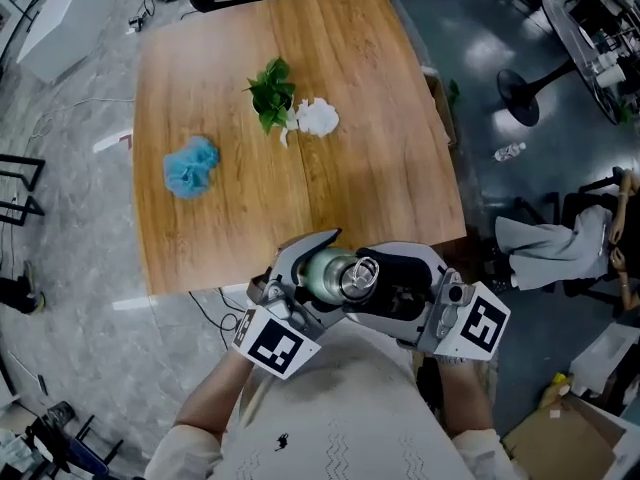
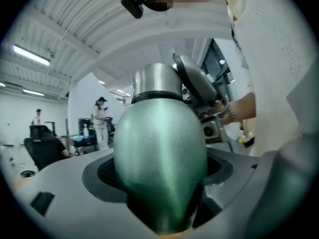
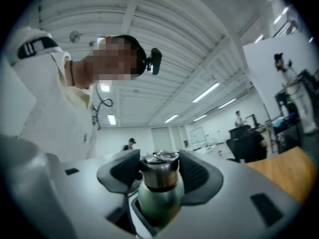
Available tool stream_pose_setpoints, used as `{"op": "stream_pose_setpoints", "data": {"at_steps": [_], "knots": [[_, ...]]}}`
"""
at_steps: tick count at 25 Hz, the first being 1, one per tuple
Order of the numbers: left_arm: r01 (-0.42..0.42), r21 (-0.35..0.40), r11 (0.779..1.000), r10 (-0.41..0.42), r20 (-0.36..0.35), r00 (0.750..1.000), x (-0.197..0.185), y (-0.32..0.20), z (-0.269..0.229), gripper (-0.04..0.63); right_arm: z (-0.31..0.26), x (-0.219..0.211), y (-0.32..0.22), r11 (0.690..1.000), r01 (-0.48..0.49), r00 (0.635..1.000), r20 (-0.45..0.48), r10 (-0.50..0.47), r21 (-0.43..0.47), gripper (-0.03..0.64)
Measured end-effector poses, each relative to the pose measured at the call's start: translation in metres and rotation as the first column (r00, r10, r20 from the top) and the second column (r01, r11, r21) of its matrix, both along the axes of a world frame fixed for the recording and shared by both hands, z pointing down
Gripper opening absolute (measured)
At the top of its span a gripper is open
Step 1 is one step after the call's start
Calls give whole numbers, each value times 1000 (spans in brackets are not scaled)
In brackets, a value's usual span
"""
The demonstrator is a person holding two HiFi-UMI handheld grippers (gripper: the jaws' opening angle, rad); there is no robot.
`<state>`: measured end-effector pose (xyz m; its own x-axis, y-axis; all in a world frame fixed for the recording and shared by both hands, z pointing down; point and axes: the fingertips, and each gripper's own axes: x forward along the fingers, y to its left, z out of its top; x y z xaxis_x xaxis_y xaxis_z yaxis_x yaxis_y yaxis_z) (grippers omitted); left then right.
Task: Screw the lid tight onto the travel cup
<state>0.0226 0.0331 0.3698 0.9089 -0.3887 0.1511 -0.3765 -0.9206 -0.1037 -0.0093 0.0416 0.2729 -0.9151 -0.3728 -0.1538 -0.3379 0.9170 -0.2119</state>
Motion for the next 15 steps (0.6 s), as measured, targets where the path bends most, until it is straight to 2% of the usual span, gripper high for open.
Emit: {"op": "stream_pose_setpoints", "data": {"at_steps": [1,3,5,7,10,12,15], "knots": [[57,4,998,-57,0,998,-2,-8,0,416,1,1,-7,995,-96,995,4,96,-28,255],[121,-10,993,-121,-11,993,-5,-18,1,416,4,1,-16,964,-254,967,-4,255,-72,256],[133,-29,991,-134,-27,991,-6,-19,3,416,8,-5,-16,952,-303,953,-28,302,-42,256],[97,-36,995,-99,-38,994,-8,-14,4,416,14,-9,-8,972,-236,970,-54,236,6,259],[-47,-34,998,45,-61,997,-10,1,-1,416,19,-2,5,999,-31,996,-80,33,25,278],[-159,-65,985,153,-78,985,-9,17,-1,416,19,1,14,991,124,986,-119,-118,46,278],[-256,-61,965,253,-57,966,-3,34,1,416,13,-4,25,947,308,941,-174,-290,86,275]]}}
